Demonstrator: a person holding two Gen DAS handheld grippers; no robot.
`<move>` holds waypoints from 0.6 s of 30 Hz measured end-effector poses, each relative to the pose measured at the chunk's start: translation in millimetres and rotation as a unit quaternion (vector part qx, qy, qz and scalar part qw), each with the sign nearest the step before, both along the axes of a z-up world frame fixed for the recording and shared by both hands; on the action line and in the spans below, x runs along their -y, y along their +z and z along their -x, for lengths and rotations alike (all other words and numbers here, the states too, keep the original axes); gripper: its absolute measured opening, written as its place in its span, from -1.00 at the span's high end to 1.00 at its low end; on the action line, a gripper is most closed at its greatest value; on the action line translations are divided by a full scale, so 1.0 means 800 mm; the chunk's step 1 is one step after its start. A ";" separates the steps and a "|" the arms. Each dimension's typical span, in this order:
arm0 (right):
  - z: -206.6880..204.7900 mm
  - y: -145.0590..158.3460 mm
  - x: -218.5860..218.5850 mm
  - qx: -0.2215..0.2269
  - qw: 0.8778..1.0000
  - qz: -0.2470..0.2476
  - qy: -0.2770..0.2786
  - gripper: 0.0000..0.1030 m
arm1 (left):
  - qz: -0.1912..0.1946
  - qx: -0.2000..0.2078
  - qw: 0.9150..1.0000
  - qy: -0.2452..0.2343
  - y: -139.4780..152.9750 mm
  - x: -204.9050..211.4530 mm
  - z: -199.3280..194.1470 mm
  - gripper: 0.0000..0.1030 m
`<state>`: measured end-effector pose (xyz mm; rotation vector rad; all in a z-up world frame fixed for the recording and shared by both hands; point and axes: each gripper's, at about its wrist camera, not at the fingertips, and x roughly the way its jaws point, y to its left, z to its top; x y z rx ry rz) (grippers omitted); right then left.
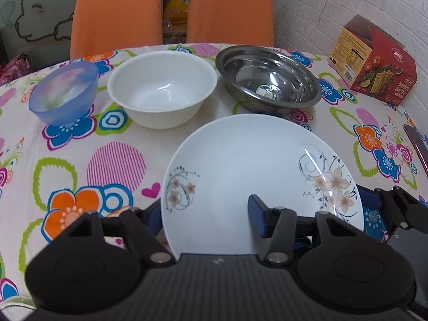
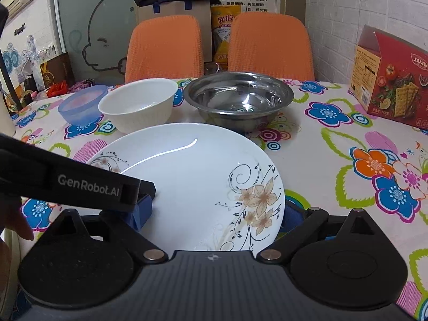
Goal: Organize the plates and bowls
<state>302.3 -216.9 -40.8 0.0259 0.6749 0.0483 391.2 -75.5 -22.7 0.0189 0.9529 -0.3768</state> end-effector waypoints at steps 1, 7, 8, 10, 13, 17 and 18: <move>0.004 0.004 -0.002 0.008 1.000 0.003 -0.001 -0.66 | 0.004 0.005 1.000 -0.001 0.003 0.000 0.002 -0.02; 0.017 0.019 -0.008 0.036 0.999 0.007 -0.003 -0.67 | 0.008 0.032 0.999 -0.001 0.022 -0.004 0.015 -0.03; 0.019 0.019 -0.009 0.040 0.999 0.006 -0.003 -0.67 | 0.008 0.037 0.999 -0.001 0.024 -0.005 0.019 -0.03; 0.026 0.020 -0.012 0.045 0.999 0.001 -0.003 -0.67 | 0.007 0.043 0.999 0.000 0.028 -0.008 0.025 -0.03; 0.037 0.025 -0.019 0.051 0.999 -0.002 -0.001 -0.67 | 0.007 0.052 0.999 0.003 0.034 -0.015 0.039 -0.02; 0.057 0.039 -0.038 0.065 0.998 -0.003 0.014 -0.67 | 0.010 0.068 0.997 0.015 0.049 -0.035 0.065 -0.02; 0.062 0.042 -0.045 0.068 0.997 -0.003 0.019 -0.67 | 0.013 0.073 0.997 0.022 0.054 -0.045 0.074 -0.02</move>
